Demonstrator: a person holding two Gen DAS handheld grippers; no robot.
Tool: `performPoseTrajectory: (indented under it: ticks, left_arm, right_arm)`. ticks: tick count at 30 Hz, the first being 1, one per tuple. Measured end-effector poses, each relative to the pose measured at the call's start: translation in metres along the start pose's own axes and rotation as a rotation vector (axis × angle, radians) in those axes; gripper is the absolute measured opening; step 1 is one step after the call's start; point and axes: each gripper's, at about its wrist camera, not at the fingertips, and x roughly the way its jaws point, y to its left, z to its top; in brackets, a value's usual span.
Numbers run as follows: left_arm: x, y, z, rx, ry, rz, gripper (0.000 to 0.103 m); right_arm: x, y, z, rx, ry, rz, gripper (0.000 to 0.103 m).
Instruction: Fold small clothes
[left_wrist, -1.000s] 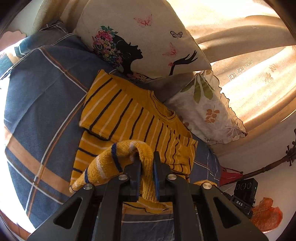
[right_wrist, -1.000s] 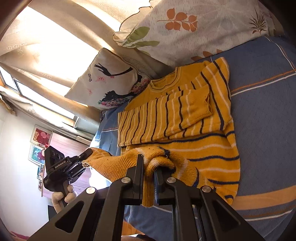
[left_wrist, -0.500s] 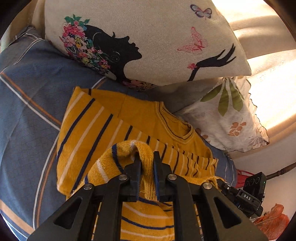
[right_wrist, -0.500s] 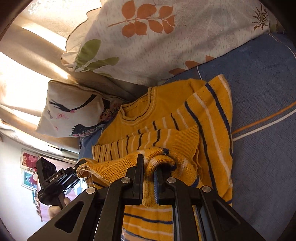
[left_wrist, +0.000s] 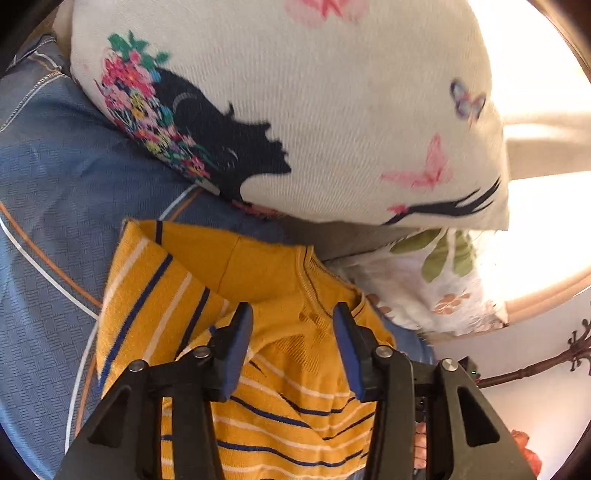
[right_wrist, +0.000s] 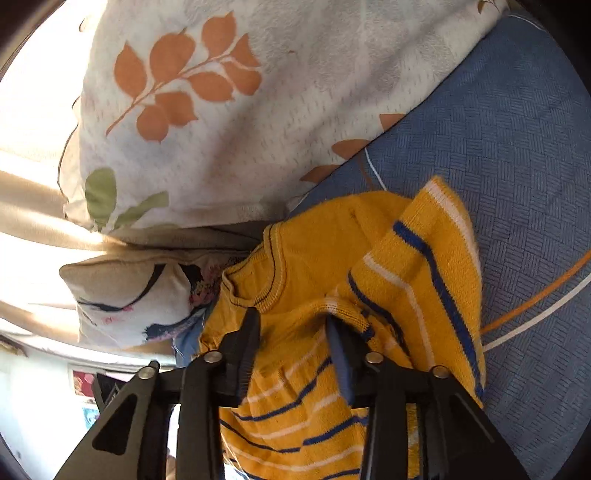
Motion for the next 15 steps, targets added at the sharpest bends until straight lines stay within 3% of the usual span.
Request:
performPoseTrajectory:
  ticks: [3,7,11,15]
  left_arm:
    - [-0.016,0.005,-0.003,0.011,-0.017,0.028,0.048]
    - [-0.030,0.008,-0.022,0.103,0.001,0.155,0.049]
    - [-0.037,0.022,-0.053,0.137,0.057,0.237,0.050]
    - [-0.040,0.038,-0.081,0.126,0.099,0.289,0.057]
  right_arm:
    - [-0.005,0.004,0.006,0.021,-0.018,0.023,0.052]
    - [-0.021,0.029,-0.004,-0.119,-0.025,-0.041,0.056]
    - [-0.023,0.053,-0.032,-0.281,0.030,-0.088,0.056]
    - [-0.003,0.083,-0.065,-0.421,0.138,-0.062,0.056]
